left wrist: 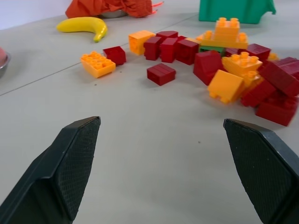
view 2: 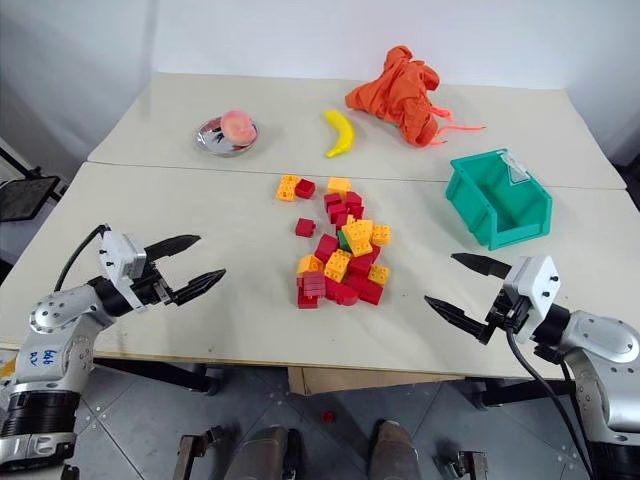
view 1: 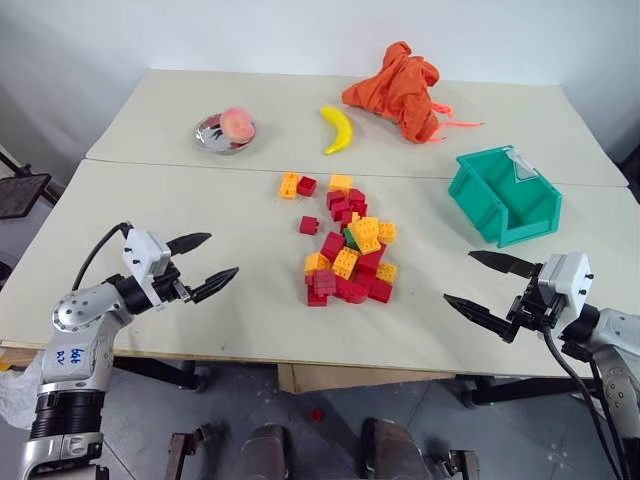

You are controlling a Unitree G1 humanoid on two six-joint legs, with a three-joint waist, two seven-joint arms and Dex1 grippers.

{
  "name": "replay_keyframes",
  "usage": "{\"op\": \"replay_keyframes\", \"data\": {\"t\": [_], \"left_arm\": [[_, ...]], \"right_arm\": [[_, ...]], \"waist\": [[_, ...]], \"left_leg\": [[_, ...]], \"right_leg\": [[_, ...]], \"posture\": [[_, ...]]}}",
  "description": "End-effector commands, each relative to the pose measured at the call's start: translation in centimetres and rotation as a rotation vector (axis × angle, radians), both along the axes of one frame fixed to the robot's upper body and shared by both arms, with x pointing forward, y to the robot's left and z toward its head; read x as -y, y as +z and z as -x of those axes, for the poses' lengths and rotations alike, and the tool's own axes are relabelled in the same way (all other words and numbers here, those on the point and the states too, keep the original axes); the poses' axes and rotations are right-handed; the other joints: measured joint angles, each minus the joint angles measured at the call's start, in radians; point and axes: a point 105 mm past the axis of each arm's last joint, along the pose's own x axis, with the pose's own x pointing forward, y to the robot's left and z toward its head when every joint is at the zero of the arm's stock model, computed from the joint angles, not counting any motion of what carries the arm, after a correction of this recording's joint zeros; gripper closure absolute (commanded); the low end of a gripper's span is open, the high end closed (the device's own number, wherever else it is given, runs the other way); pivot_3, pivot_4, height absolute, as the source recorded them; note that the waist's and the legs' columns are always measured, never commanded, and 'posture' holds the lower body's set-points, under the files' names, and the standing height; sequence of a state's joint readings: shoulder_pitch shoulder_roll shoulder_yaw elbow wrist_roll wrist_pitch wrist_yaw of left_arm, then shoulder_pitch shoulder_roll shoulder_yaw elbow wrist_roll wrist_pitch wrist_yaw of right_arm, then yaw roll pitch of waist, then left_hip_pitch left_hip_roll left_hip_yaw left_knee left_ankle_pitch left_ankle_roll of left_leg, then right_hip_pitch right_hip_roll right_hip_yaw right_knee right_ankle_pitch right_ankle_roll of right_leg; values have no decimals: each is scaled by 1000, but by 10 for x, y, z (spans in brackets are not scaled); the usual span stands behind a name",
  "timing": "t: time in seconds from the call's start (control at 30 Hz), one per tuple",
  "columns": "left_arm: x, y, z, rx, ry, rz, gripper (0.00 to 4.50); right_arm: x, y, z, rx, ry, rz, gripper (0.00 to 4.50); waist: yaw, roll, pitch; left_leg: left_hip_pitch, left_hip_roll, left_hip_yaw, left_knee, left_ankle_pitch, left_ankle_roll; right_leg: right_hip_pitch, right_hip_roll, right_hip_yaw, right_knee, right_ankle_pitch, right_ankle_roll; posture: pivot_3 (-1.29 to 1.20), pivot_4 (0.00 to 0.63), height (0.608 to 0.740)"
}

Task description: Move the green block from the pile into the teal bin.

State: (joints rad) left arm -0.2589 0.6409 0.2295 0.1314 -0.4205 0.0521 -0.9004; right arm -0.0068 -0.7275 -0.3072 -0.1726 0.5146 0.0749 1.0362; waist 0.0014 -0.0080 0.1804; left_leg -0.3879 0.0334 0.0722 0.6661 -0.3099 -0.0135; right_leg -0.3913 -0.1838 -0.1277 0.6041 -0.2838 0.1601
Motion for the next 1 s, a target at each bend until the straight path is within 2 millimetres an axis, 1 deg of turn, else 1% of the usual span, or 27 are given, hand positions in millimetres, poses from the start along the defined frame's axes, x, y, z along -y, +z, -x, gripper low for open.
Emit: {"op": "replay_keyframes", "data": {"t": [0.03,0.13,0.23,0.3,0.37,0.47,0.53,0.6,0.7,0.77,0.83,0.9,0.97,1.0], "left_arm": [[-5,10,-2,38,23,7,0],[-1,13,-2,42,-15,50,0],[3,9,0,32,-71,3,0],[10,3,5,11,-140,-35,0],[27,-1,13,0,-248,-74,0],[57,3,23,3,-413,-86,0],[75,7,27,17,-500,-80,406],[92,9,26,37,-552,-77,833],[112,11,26,30,-633,-56,1875],[123,13,23,23,-664,-41,2481],[142,16,19,19,-709,-19,3137],[165,18,15,26,-770,-31,3829],[187,16,5,23,-796,-79,4468],[199,19,0,35,-816,-94,4468]], "right_arm": [[-4,1,1,24,11,-2,44],[-5,0,-1,27,14,-5,44],[-6,4,-1,36,17,-11,44],[-6,10,1,47,11,-23,44],[-3,15,4,58,-7,-29,44],[12,23,11,76,-68,-24,44],[27,26,17,80,-127,-14,0],[40,26,24,76,-183,-6,0],[49,24,32,72,-231,2,0],[49,24,34,75,-247,-5,0],[46,23,35,80,-259,-14,0],[42,21,36,84,-263,-22,0],[37,21,35,87,-261,-31,0],[34,21,35,90,-257,-36,0]], "waist": [[-1,0,0],[-1,0,0],[-1,0,0],[-1,0,0],[0,0,0],[13,0,0],[23,0,0],[27,0,0],[27,0,0],[21,0,0],[19,0,0],[24,0,0],[27,0,0],[28,0,0]], "left_leg": [[0,0,0,0,0,0],[0,0,0,0,0,0],[0,0,0,0,0,0],[0,0,0,0,0,0],[0,0,0,0,0,0],[0,0,0,0,0,0],[-1,0,0,1,0,0],[0,0,0,1,0,0],[-1,0,0,1,0,0],[0,0,0,1,0,0],[1,0,1,0,0,0],[1,0,0,1,0,0],[0,-1,0,2,0,0],[0,-1,0,2,0,0]], "right_leg": [[0,0,0,0,0,0],[0,0,0,0,0,0],[0,0,0,0,0,0],[0,0,0,0,0,0],[0,0,0,0,0,0],[0,0,0,0,0,0],[0,0,0,0,0,0],[0,0,0,0,0,0],[1,0,0,-1,0,0],[0,0,0,-1,0,0],[1,0,1,0,0,0],[1,0,0,0,0,0],[1,0,1,0,0,0],[2,0,0,-1,0,0]], "posture": [[0,150,740],[0,150,740],[0,150,740],[0,150,740],[0,150,740],[0,150,740],[0,150,740],[0,150,740],[0,150,740],[0,150,740],[0,150,740],[0,150,740],[0,150,740],[0,150,740]]}}
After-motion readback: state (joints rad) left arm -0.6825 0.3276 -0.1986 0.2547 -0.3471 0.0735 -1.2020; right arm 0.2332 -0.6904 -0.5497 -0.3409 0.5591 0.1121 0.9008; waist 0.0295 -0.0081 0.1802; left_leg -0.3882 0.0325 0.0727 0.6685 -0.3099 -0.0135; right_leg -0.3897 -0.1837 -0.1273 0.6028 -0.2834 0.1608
